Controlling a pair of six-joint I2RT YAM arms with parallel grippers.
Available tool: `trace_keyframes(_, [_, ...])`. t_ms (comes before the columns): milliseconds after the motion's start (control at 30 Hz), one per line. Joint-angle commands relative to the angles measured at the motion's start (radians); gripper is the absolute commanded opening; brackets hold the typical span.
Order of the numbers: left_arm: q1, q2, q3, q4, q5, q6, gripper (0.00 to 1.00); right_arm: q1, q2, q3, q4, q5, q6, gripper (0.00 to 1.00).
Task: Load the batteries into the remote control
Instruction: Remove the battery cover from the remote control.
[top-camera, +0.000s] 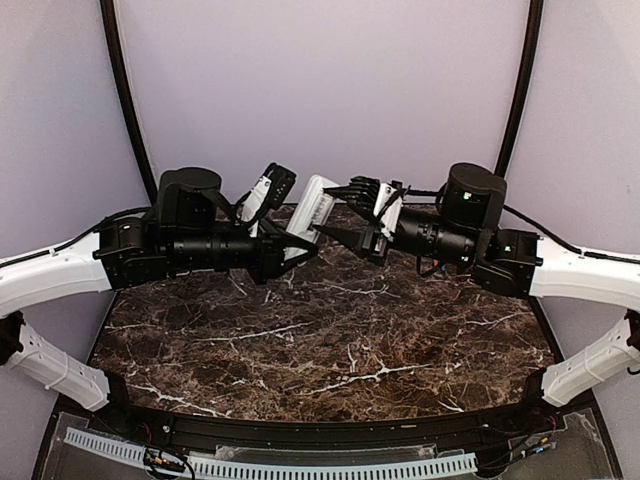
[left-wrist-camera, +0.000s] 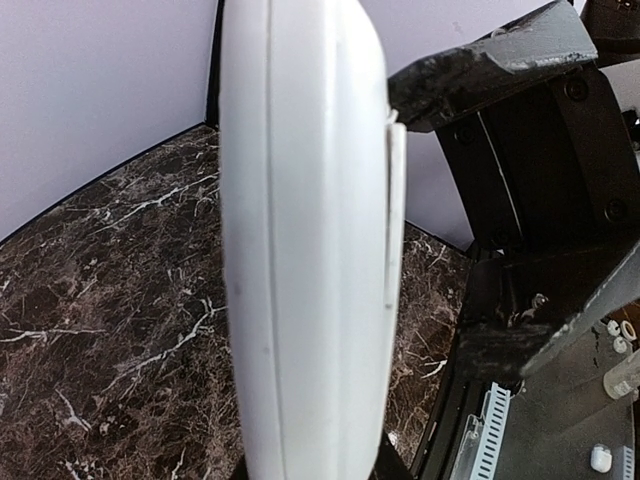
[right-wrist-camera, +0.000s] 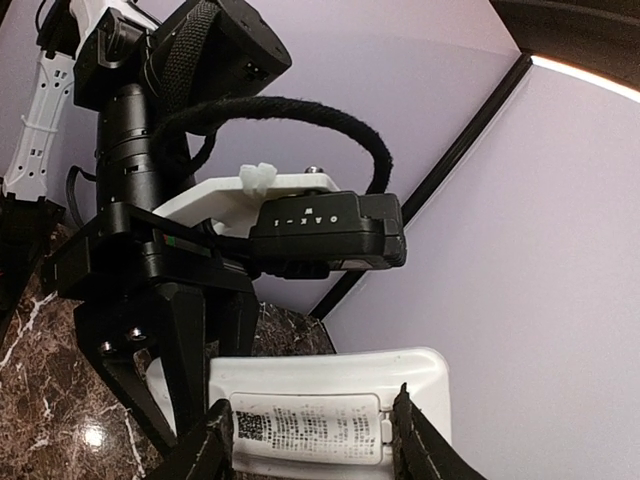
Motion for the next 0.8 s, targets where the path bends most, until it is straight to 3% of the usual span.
trace_keyframes(0, [0.012, -0.001, -0.010, 0.046, 0.026, -0.014, 0.00, -0.002, 0.018, -0.024, -0.012, -0.023, 0.047, 0.47])
trace_keyframes(233, [0.030, 0.000, -0.028, 0.057, 0.056, -0.039, 0.00, -0.013, 0.041, -0.021, -0.015, -0.043, 0.075, 0.33])
trace_keyframes(767, [0.122, 0.053, -0.097, 0.013, -0.019, 0.010, 0.00, -0.082, 0.224, -0.047, 0.036, -0.195, 0.112, 0.32])
